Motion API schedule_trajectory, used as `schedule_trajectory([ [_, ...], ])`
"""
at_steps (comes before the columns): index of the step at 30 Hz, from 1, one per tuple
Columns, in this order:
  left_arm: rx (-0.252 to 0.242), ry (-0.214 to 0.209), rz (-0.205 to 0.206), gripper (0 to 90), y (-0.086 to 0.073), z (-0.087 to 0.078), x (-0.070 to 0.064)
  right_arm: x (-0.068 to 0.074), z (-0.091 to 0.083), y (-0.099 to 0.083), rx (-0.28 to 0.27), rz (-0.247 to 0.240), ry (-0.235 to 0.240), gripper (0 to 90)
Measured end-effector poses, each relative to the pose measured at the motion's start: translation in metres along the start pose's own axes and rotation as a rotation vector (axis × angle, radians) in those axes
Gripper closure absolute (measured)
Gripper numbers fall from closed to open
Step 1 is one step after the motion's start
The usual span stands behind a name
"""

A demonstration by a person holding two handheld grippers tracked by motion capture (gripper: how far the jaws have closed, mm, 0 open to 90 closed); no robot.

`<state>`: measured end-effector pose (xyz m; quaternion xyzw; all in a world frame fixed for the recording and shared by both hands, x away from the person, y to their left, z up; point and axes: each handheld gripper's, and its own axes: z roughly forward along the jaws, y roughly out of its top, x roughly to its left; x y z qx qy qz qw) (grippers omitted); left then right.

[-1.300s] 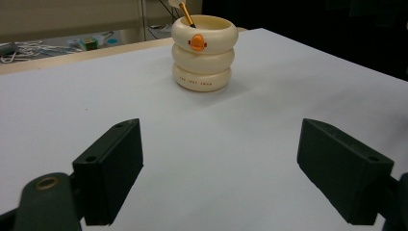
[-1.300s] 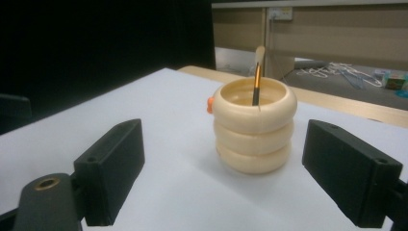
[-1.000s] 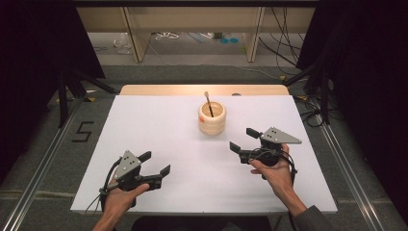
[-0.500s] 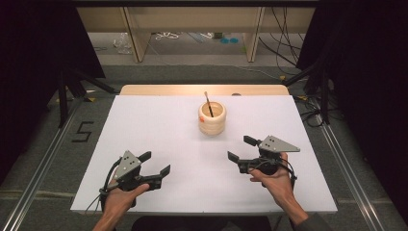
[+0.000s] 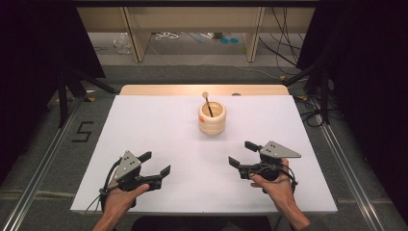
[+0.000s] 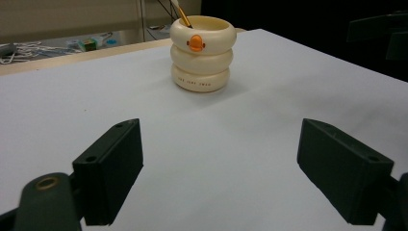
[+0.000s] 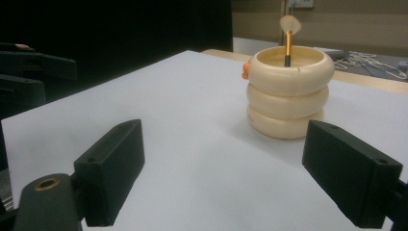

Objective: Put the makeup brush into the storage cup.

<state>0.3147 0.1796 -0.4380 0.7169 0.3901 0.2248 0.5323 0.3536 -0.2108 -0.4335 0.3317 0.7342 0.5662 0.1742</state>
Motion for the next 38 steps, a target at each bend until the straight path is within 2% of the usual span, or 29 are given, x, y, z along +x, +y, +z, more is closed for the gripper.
schedule_trajectory([
  [8,-0.001,0.0,0.0,15.9,0.0,0.0,0.0,0.005,-0.006,-0.003,-0.017,-0.005,0.008,15.5],
  [9,0.0,0.0,0.001,15.9,0.0,0.0,0.0,0.006,-0.007,-0.003,-0.02,-0.006,-0.01,15.5],
  [11,0.001,0.0,0.001,15.9,0.0,0.0,0.0,0.006,-0.009,-0.004,-0.02,-0.017,-0.004,15.5],
  [12,0.002,0.001,-0.001,15.9,0.0,0.0,0.0,0.007,-0.011,-0.004,-0.019,-0.018,-0.017,15.5],
  [13,0.002,0.0,0.0,15.9,0.0,0.0,0.0,0.007,-0.01,-0.004,-0.032,-0.007,-0.001,15.5],
  [17,-0.003,-0.007,-0.002,16.0,0.0,0.001,-0.001,0.006,-0.013,-0.004,-0.019,-0.012,-0.024,15.5],
  [19,-0.005,-0.007,-0.017,16.0,-0.001,0.002,-0.001,0.006,-0.014,-0.004,-0.029,-0.008,-0.019,15.5],
  [26,0.002,-0.003,-0.002,15.9,0.0,0.001,-0.001,0.005,-0.013,-0.005,-0.032,-0.007,-0.03,15.5],
  [27,0.001,-0.002,-0.016,15.9,-0.001,0.001,-0.002,0.005,-0.013,-0.004,-0.033,-0.007,-0.029,15.5],
  [29,0.004,-0.004,0.002,16.0,0.0,0.001,-0.001,0.005,-0.013,-0.004,-0.033,-0.007,-0.028,15.5],
  [38,0.003,-0.003,-0.001,15.9,0.0,0.001,-0.001,0.004,-0.013,-0.005,-0.033,-0.005,-0.027,15.5],
])
